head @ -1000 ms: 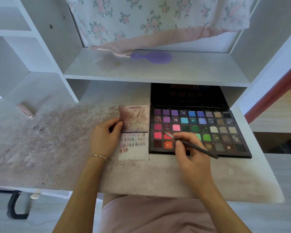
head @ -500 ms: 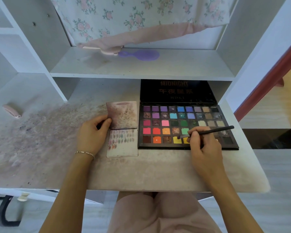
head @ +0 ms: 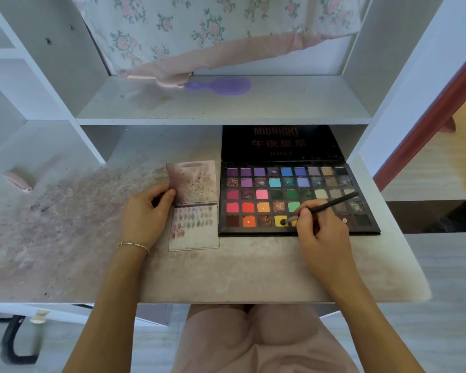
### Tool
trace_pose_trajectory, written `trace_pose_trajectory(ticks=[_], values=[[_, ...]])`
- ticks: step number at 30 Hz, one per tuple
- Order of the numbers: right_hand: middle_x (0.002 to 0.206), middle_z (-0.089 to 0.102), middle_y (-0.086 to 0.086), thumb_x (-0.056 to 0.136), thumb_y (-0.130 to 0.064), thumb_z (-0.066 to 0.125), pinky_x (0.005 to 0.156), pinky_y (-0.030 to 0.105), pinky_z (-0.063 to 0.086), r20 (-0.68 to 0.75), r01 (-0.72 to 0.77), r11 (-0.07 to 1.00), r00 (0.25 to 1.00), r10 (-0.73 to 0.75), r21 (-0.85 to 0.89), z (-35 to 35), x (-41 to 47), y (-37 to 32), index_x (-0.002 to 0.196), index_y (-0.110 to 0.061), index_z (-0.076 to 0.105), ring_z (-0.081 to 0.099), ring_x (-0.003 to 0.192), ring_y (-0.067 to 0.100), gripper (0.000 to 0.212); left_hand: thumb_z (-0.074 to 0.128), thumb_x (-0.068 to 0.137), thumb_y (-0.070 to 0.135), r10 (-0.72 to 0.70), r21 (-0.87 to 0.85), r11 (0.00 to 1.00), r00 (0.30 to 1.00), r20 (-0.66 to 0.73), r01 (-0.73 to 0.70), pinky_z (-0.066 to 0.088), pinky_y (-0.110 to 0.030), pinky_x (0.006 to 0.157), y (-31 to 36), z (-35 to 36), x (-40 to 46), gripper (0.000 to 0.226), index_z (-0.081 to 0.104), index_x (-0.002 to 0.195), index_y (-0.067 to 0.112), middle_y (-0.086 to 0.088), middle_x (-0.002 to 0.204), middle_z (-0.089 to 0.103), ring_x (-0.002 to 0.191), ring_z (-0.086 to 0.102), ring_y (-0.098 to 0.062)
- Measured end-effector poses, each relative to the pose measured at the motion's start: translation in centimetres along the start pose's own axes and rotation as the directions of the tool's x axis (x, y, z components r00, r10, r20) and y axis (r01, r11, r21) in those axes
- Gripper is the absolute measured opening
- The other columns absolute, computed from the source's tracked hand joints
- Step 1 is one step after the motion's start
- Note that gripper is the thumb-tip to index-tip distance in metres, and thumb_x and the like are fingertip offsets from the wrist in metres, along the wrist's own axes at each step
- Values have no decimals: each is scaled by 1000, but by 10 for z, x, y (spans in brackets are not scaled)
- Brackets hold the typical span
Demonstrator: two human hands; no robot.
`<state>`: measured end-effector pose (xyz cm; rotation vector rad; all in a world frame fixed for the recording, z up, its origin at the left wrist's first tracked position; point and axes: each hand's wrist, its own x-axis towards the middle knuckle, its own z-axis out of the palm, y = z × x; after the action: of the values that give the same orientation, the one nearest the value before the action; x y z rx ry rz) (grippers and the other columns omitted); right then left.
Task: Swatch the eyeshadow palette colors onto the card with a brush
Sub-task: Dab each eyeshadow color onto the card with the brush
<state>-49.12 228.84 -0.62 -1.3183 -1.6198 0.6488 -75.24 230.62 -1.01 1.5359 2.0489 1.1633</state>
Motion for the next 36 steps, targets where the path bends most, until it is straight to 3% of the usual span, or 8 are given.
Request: trace_pose_trajectory(ticks=[9, 12, 17, 21, 23, 26, 30, 36], values=[[61, 50, -10, 91, -9, 44, 50, 7, 39, -43, -24, 999, 999, 25, 41, -2, 0, -1, 74, -33, 46, 51, 57, -2, 29, 54, 88, 15, 10, 13, 1000, 1000, -1, -10, 39, -24, 77, -1, 0, 0, 21, 67, 105, 11, 8, 92, 61, 86, 56, -12], [55, 48, -7, 87, -17, 42, 45, 11, 36, -41, 18, 996, 999, -14, 93, -2, -1, -6, 79, -35, 48, 49, 51, 7, 21, 55, 87, 12, 14, 4, 1000, 1000, -19, -14, 37, -19, 75, -1, 1, 0, 21, 67, 104, 8, 8, 92, 60, 86, 55, -10], [75, 58, -4, 84, -18, 47, 54, 26, 46, 41, -4, 954, 999, -9, 301, 20, -4, -21, 82, -44, 51, 55, 62, 21, 27, 55, 88, 13, 30, 11, 999, 1000, -7, -30, 38, -17, 67, -1, 0, 0, 20, 68, 102, 10, 7, 91, 63, 82, 56, -9], [67, 57, -3, 85, -17, 54, 52, 18, 44, 164, -7, 956, 985, -43, 294, 47, -5, -31, 78, -34, 49, 56, 60, 11, 19, 54, 88, 14, 36, 20, 999, 999, 9, -36, 35, -5, 61, -1, -1, 0, 18, 69, 97, 12, 8, 83, 64, 71, 54, -2], [62, 55, -9, 86, -13, 58, 53, 14, 42, 209, 2, 963, 976, -61, 271, 58, -3, -37, 78, -31, 50, 55, 60, 5, 21, 54, 88, 14, 33, 18, 999, 999, 11, -33, 36, -7, 62, -1, -1, 0, 18, 69, 97, 12, 8, 84, 64, 74, 57, -6], [69, 59, -8, 85, -10, 58, 58, 19, 47, 292, -5, 965, 954, -74, 262, 68, -1, -44, 80, -24, 53, 58, 65, 6, 16, 55, 87, 13, 36, 22, 999, 999, -5, -36, 39, -14, 65, 0, -2, 0, 18, 69, 99, 12, 9, 87, 63, 80, 58, -10], [78, 65, -5, 85, -11, 57, 69, 30, 52, 352, -4, 975, 933, -77, 224, 74, -1, -47, 78, -33, 52, 63, 77, 9, 24, 56, 87, 13, 57, 44, 997, 998, -4, -57, 41, -14, 65, 1, -3, 0, 17, 70, 97, 13, 9, 84, 63, 77, 58, -11], [78, 66, -5, 85, -15, 58, 70, 35, 52, 384, -23, 987, 922, -41, 161, 76, 1, -43, 79, -28, 53, 62, 78, 8, 15, 56, 87, 14, 47, 47, 998, 999, -19, -46, 41, -13, 62, 1, -2, -2, 17, 70, 96, 13, 9, 80, 63, 71, 57, -8]])
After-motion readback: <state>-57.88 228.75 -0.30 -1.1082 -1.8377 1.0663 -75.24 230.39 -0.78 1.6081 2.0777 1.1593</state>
